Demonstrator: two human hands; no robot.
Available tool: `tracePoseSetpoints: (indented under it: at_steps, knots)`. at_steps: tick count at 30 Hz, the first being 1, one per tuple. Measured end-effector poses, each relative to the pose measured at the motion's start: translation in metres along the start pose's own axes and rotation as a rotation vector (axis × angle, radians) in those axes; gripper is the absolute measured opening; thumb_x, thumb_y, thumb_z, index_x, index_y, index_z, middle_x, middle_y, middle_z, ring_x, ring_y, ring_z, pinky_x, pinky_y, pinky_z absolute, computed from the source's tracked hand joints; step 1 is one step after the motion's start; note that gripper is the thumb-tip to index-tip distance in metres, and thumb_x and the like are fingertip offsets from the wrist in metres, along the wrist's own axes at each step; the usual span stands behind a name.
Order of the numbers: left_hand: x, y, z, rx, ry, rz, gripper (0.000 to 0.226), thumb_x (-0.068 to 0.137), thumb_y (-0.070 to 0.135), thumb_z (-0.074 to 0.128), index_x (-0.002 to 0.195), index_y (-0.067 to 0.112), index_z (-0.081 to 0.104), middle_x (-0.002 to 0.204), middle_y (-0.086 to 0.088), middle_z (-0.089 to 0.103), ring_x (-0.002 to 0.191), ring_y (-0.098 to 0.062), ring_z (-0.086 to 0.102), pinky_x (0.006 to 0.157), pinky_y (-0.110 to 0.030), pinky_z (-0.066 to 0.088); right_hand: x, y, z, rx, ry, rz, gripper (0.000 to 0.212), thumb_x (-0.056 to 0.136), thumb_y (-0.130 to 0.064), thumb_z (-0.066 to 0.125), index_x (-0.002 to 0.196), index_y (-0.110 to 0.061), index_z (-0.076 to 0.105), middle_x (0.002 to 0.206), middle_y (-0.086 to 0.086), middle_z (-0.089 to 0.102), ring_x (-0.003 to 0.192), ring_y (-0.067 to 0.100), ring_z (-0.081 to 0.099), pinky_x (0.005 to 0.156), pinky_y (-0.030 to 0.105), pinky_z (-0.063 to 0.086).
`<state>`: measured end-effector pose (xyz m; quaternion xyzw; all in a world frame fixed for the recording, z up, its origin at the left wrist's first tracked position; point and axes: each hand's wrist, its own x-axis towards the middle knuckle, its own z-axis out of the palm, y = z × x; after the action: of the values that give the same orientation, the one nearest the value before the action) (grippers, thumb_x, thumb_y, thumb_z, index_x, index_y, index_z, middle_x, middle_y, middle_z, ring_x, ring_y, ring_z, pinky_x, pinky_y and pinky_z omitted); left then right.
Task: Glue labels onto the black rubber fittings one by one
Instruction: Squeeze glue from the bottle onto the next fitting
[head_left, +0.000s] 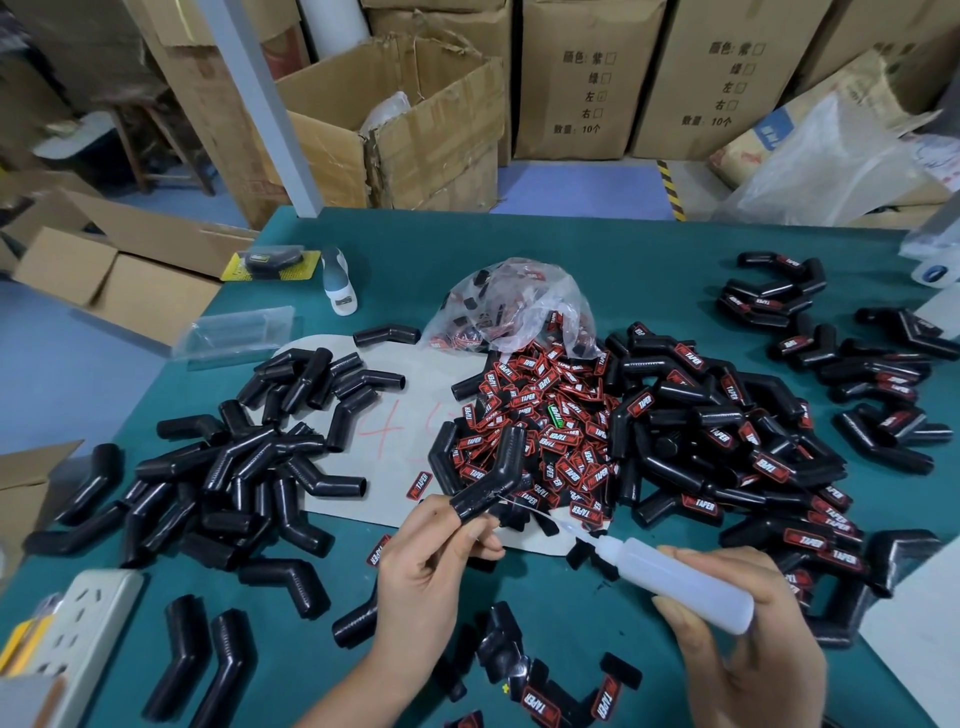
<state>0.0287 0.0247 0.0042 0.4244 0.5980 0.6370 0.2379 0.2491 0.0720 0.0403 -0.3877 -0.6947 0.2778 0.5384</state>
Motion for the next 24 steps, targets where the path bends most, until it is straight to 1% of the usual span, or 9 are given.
tracePoseSetpoints:
  at_steps: [4, 5, 8, 11, 13, 16, 21, 23, 24]
  knots:
    - [0.0001, 0.0006, 0.0001, -0.009, 0.005, -0.009, 0.023, 0.098, 0.027, 0.065, 0.081, 0.020, 0.079, 0.081, -0.005, 0.066, 0.070, -0.022, 0.072, 0.072, -0.027, 0.062, -0.0004, -0.0003, 0.0001, -0.001, -0.003, 0.005, 0.025, 0.101, -0.044, 0.062, 0.111, -0.022, 0.061, 0.107, -0.011, 0.071, 0.096, 0.007, 0.066, 0.081, 0.024, 0.051]
    - [0.0001, 0.0008, 0.0004, -0.016, 0.006, -0.010, 0.023, 0.097, 0.026, 0.064, 0.082, 0.019, 0.079, 0.081, -0.005, 0.066, 0.070, -0.022, 0.072, 0.072, -0.027, 0.062, -0.0005, -0.0006, 0.0000, 0.001, -0.005, 0.010, 0.025, 0.101, -0.045, 0.062, 0.111, -0.022, 0.061, 0.108, -0.012, 0.071, 0.096, 0.007, 0.066, 0.081, 0.024, 0.051]
    - [0.0003, 0.0010, 0.0011, -0.031, 0.003, -0.010, 0.022, 0.097, 0.024, 0.064, 0.082, 0.018, 0.078, 0.081, 0.000, 0.066, 0.069, -0.020, 0.072, 0.072, -0.023, 0.061, -0.0015, -0.0006, -0.0004, 0.000, -0.010, 0.030, 0.026, 0.101, -0.047, 0.061, 0.111, -0.023, 0.061, 0.106, -0.009, 0.072, 0.096, 0.007, 0.066, 0.080, 0.024, 0.051]
    - [-0.0003, -0.0010, 0.0005, -0.015, -0.001, -0.001, 0.020, 0.098, 0.019, 0.068, 0.081, 0.016, 0.078, 0.080, -0.003, 0.065, 0.070, -0.021, 0.072, 0.072, -0.024, 0.060, -0.0025, -0.0009, 0.0007, 0.016, -0.021, 0.041, 0.025, 0.101, -0.046, 0.061, 0.111, -0.024, 0.062, 0.109, -0.017, 0.070, 0.096, 0.009, 0.067, 0.079, 0.023, 0.051]
    - [-0.0009, -0.0019, 0.0003, -0.019, -0.007, -0.002, 0.020, 0.098, 0.017, 0.068, 0.081, 0.016, 0.078, 0.081, -0.001, 0.065, 0.070, -0.021, 0.072, 0.072, -0.025, 0.061, -0.0032, -0.0003, 0.0011, 0.019, -0.020, 0.039, 0.024, 0.101, -0.046, 0.062, 0.112, -0.025, 0.062, 0.109, -0.017, 0.070, 0.096, 0.010, 0.067, 0.079, 0.023, 0.052]
    - [-0.0013, -0.0010, 0.0016, -0.039, -0.009, 0.006, 0.021, 0.098, 0.022, 0.064, 0.083, 0.017, 0.079, 0.082, 0.000, 0.066, 0.070, -0.020, 0.073, 0.071, -0.025, 0.062, -0.0026, 0.0005, 0.0005, 0.019, 0.001, 0.046, 0.026, 0.101, -0.046, 0.062, 0.111, -0.023, 0.062, 0.111, -0.018, 0.070, 0.097, 0.010, 0.067, 0.081, 0.024, 0.052]
    - [-0.0016, -0.0023, 0.0025, -0.043, -0.009, 0.008, 0.020, 0.098, 0.024, 0.064, 0.086, 0.018, 0.079, 0.083, 0.001, 0.066, 0.070, -0.021, 0.073, 0.071, -0.026, 0.061, -0.0012, 0.0020, 0.0001, 0.026, 0.008, 0.040, 0.027, 0.101, -0.046, 0.062, 0.110, -0.020, 0.062, 0.112, -0.017, 0.070, 0.097, 0.011, 0.067, 0.082, 0.022, 0.051]
    - [-0.0011, -0.0022, 0.0017, -0.030, -0.008, 0.015, 0.022, 0.100, 0.031, 0.066, 0.086, 0.020, 0.079, 0.083, 0.003, 0.065, 0.070, -0.022, 0.072, 0.071, -0.027, 0.061, -0.0021, 0.0034, -0.0004, 0.023, 0.003, 0.027, 0.025, 0.101, -0.044, 0.063, 0.111, -0.020, 0.062, 0.110, -0.013, 0.072, 0.096, 0.011, 0.067, 0.082, 0.024, 0.051]
    - [-0.0006, -0.0020, 0.0014, -0.022, -0.006, 0.018, 0.025, 0.101, 0.036, 0.066, 0.086, 0.021, 0.079, 0.083, 0.003, 0.065, 0.070, -0.022, 0.072, 0.071, -0.027, 0.061, -0.0024, 0.0042, -0.0006, 0.020, 0.004, 0.021, 0.024, 0.100, -0.042, 0.063, 0.111, -0.020, 0.062, 0.108, -0.009, 0.073, 0.096, 0.011, 0.067, 0.081, 0.024, 0.051]
